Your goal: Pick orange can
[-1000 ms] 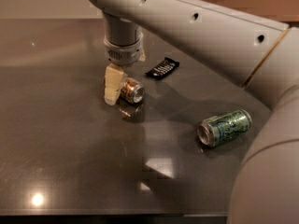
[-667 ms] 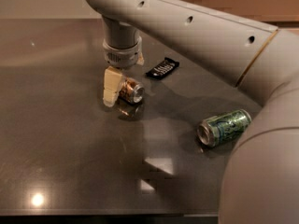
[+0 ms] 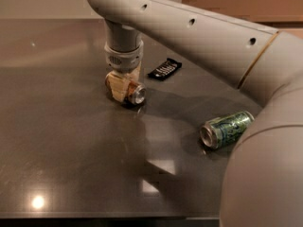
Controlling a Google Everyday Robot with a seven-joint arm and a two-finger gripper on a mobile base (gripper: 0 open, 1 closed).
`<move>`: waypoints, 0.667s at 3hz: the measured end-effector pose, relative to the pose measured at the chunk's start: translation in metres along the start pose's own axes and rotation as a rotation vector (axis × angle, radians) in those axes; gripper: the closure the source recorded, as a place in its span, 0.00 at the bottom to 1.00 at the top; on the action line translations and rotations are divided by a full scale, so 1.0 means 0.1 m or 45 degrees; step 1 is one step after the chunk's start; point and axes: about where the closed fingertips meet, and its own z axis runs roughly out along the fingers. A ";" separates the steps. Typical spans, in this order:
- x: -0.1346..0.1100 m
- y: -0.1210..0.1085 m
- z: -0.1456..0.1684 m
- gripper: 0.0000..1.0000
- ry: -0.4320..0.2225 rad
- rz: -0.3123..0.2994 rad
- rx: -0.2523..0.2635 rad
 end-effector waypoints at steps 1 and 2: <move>0.00 0.01 -0.06 0.65 -0.021 -0.015 -0.015; 0.02 0.03 -0.31 0.88 -0.082 -0.062 -0.013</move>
Offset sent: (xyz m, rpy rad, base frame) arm -0.0170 -0.0103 0.0664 0.0976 -0.0534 0.1119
